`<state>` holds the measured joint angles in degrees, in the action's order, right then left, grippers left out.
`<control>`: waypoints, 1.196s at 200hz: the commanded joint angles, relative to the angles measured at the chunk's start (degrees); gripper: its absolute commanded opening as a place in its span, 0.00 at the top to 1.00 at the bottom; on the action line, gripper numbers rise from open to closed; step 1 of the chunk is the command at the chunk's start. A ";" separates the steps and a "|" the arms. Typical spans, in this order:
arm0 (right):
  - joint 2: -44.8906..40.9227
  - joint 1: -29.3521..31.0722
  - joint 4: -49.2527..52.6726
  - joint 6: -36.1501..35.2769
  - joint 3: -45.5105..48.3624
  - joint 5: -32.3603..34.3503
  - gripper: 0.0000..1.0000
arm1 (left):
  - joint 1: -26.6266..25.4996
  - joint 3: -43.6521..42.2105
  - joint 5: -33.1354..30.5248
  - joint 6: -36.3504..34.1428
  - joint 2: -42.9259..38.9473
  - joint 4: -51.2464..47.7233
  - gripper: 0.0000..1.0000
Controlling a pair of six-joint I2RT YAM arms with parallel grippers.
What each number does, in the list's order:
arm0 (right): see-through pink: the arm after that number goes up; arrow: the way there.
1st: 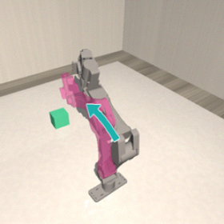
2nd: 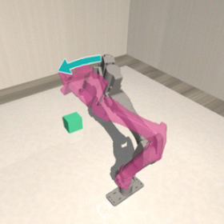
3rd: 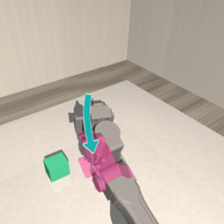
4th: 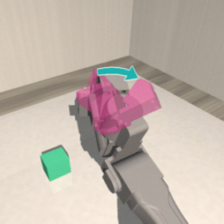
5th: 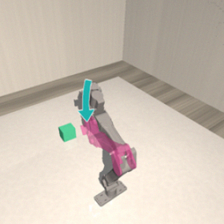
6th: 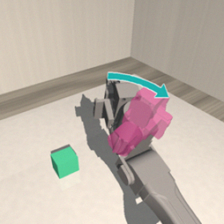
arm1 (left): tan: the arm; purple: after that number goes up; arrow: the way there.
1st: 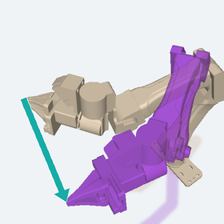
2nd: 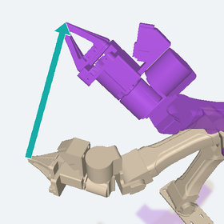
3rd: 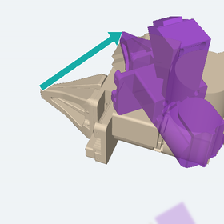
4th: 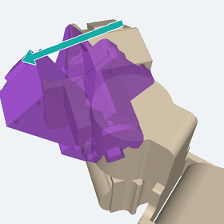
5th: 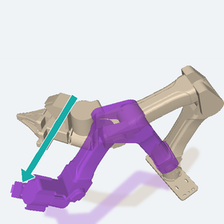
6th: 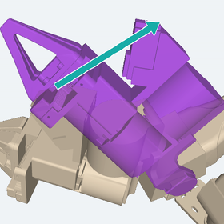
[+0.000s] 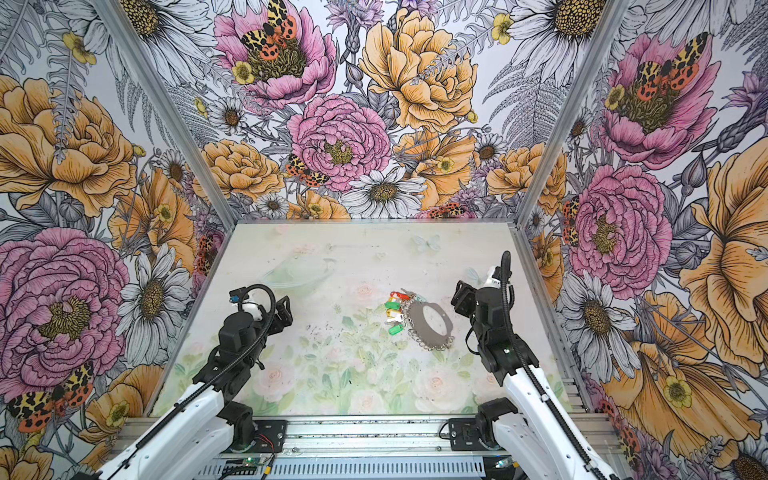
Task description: Put the keys on the keyring
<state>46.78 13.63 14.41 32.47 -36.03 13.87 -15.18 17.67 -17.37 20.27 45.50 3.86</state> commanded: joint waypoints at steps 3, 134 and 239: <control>5.56 -0.97 -1.25 -12.64 -2.38 11.03 0.23 | 0.55 5.68 -9.06 -5.97 5.67 5.72 0.01; 32.28 -11.97 -63.67 -30.52 17.72 -6.61 0.09 | 14.45 0.22 13.31 -22.95 42.47 55.75 0.01; 41.20 -14.77 -64.65 -27.05 13.89 -6.49 0.00 | 18.17 2.81 15.29 -18.42 43.35 52.14 0.01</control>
<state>88.27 -1.74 -49.15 4.25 -22.33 2.48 2.81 20.99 -4.36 0.54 89.14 54.43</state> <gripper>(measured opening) 0.994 0.987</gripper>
